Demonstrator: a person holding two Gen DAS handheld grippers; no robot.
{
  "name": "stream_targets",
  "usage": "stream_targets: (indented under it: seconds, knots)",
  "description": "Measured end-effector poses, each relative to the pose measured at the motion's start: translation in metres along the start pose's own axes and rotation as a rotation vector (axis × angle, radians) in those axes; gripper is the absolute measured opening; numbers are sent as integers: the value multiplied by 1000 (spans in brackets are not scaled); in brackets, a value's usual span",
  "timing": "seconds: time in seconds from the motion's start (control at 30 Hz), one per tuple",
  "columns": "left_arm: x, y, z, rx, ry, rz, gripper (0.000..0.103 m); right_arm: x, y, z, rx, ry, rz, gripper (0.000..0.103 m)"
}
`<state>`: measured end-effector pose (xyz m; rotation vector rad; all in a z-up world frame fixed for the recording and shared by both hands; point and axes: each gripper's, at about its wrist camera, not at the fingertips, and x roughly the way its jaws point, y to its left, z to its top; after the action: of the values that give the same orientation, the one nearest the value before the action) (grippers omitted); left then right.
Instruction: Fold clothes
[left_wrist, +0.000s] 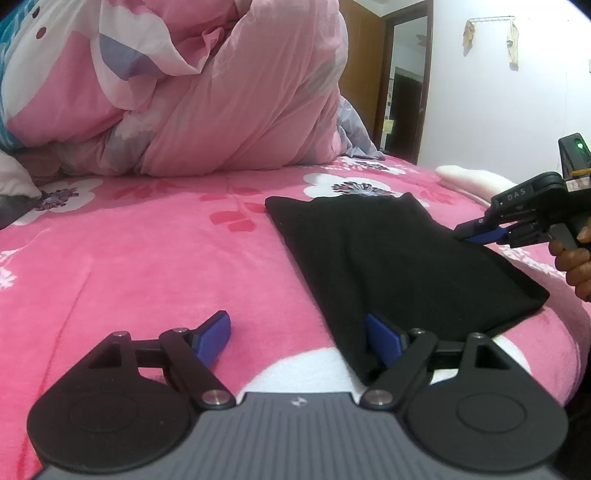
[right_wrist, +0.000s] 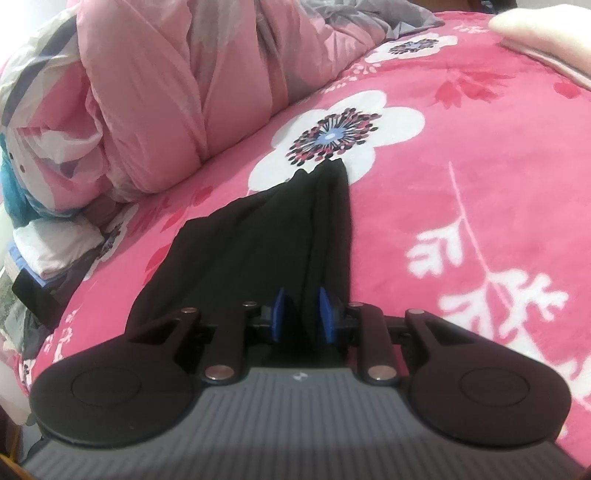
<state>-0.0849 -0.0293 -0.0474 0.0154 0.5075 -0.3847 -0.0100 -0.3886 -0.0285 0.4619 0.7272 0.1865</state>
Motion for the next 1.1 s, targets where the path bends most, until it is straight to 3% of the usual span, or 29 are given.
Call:
stream_targets:
  seconds: [0.2,0.43,0.6,1.1]
  knots:
    - [0,-1,-1,4,-2,2,83,10,1,5,-15,7,-8,22]
    - [0,-1,2,-4,6,3,83,9,7,1,-60,-24,-4,3]
    - [-1,-3,6,-3,13,8,83,-1,3,-1,-39,-88,-8,1]
    - [0,-9,12,32,8,18,83,-21,-4,-12,9,-170,-22,1]
